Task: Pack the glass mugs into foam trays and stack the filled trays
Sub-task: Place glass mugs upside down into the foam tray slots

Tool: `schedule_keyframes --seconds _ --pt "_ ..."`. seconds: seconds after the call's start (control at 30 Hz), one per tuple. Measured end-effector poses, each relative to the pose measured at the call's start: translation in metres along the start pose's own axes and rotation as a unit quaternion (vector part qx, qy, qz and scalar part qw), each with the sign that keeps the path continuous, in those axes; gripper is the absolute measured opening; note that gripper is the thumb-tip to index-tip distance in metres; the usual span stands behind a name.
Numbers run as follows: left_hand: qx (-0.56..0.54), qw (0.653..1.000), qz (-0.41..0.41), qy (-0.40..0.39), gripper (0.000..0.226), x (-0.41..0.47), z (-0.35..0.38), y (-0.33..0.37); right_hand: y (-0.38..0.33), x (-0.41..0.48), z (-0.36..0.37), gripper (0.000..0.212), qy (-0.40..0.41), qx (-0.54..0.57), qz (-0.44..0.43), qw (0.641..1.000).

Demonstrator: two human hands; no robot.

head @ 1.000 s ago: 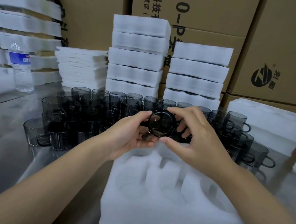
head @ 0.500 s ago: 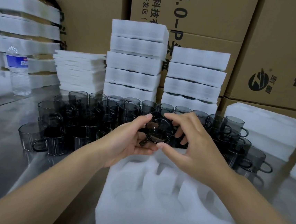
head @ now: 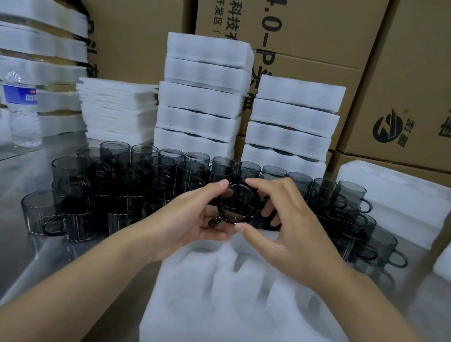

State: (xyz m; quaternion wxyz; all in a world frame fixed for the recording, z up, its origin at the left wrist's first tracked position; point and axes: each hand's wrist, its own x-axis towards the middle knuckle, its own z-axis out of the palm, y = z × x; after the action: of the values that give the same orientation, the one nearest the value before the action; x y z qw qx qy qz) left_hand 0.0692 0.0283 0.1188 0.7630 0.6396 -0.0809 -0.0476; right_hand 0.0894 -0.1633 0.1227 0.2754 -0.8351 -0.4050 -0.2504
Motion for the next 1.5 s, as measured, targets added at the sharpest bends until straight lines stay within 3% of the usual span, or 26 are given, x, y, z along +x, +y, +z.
schedule_keyframes --seconds 0.23,0.5,0.6,0.73,1.0,1.1,1.3,1.5 --pt "0.004 0.999 0.022 0.024 0.027 -0.001 0.004 -0.001 0.002 0.000 0.001 0.049 0.010 0.002 0.005 1.000" --pt "0.037 0.999 0.018 0.009 0.050 -0.004 0.004 0.001 0.001 0.000 -0.001 0.070 0.008 0.023 0.010 1.000" --pt "0.043 0.999 0.009 0.008 0.050 -0.006 0.006 0.003 0.002 -0.001 0.000 0.077 -0.002 0.022 0.009 1.000" --pt "0.067 0.998 -0.001 -0.002 0.042 -0.009 0.007 0.008 0.000 0.000 -0.001 0.075 0.020 0.010 0.003 1.000" --pt "0.262 0.961 0.027 0.081 0.019 -0.010 -0.001 0.015 -0.005 -0.001 -0.002 0.075 -0.017 -0.010 -0.006 1.000" --pt "0.264 0.961 0.020 0.082 0.012 -0.011 -0.006 0.019 -0.007 -0.001 -0.003 0.074 -0.025 0.008 0.001 1.000" --pt "0.314 0.946 -0.038 0.077 0.022 -0.016 -0.017 0.028 -0.009 -0.001 -0.002 0.052 -0.060 0.014 0.015 0.998" --pt "0.379 0.917 -0.004 0.123 0.026 -0.025 -0.026 0.035 -0.011 0.000 0.001 0.049 -0.115 0.003 0.002 0.993"
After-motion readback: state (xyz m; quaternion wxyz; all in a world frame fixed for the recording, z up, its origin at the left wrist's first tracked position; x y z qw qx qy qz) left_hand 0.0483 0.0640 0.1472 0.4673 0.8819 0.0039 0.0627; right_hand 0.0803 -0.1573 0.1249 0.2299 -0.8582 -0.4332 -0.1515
